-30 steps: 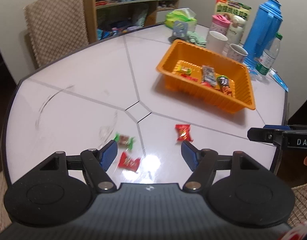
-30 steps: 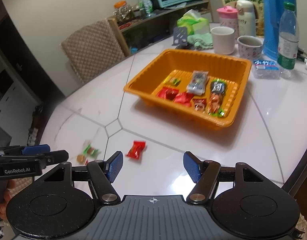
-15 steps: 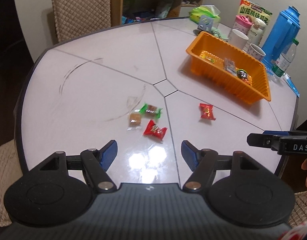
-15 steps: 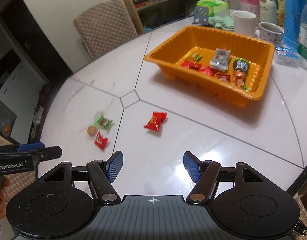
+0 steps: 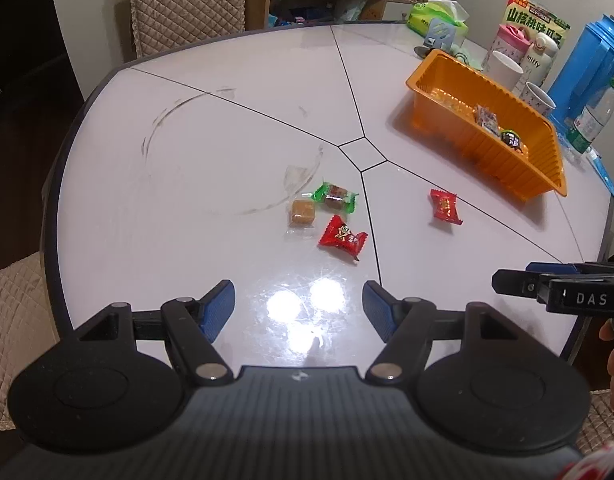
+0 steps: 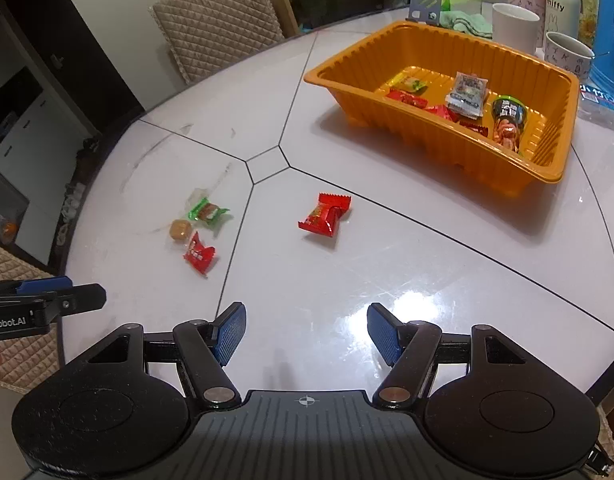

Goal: Organize snacks
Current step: 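Move both open tools back toward the remaining candies on the table, then grasp the red candy with the right tool while the left tool grasps the brown square candy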

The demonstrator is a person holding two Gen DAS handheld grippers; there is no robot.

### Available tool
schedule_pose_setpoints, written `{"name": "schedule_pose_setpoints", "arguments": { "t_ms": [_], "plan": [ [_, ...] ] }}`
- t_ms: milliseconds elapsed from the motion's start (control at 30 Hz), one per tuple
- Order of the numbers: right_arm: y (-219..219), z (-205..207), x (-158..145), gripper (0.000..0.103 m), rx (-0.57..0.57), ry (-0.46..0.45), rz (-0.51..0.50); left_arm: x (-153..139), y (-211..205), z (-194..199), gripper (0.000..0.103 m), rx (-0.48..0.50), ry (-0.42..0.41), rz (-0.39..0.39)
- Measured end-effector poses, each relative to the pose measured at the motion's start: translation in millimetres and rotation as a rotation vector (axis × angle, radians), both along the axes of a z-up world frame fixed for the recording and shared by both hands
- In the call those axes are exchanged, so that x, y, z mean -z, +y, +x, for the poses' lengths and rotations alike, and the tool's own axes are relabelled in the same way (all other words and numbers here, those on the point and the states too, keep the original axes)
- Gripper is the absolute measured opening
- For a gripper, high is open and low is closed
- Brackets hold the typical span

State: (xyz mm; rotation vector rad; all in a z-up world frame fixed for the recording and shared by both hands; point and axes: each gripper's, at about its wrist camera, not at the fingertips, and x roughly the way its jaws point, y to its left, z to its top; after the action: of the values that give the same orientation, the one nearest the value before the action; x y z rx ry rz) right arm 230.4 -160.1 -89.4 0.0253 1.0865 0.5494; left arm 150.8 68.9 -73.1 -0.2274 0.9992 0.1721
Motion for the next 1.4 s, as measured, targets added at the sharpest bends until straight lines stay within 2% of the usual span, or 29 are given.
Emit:
{"name": "schedule_pose_setpoints", "arguments": {
  "t_ms": [233,533,733,800,833,1033,1400],
  "plan": [
    [5,13,8,0.067,0.014,-0.016,-0.011,3,4,7,0.068,-0.005,-0.018,0.005],
    [22,38,16,0.067,0.035,-0.063,-0.014,16,12,29,0.068,-0.011,0.033,0.048],
    [37,54,22,0.066,0.03,-0.101,-0.026,22,19,40,0.068,-0.011,0.034,0.036],
    [42,58,25,0.052,0.023,-0.104,-0.03,24,21,43,0.068,-0.008,0.032,0.047],
    [44,61,27,0.049,0.02,-0.099,-0.033,24,22,45,0.068,-0.008,0.031,0.046],
    [51,73,37,0.045,0.039,-0.099,-0.054,29,28,52,0.068,-0.02,0.024,0.027],
    [52,75,46,0.023,0.033,-0.111,-0.085,33,28,63,0.068,-0.004,-0.001,0.024]
  ]
}}
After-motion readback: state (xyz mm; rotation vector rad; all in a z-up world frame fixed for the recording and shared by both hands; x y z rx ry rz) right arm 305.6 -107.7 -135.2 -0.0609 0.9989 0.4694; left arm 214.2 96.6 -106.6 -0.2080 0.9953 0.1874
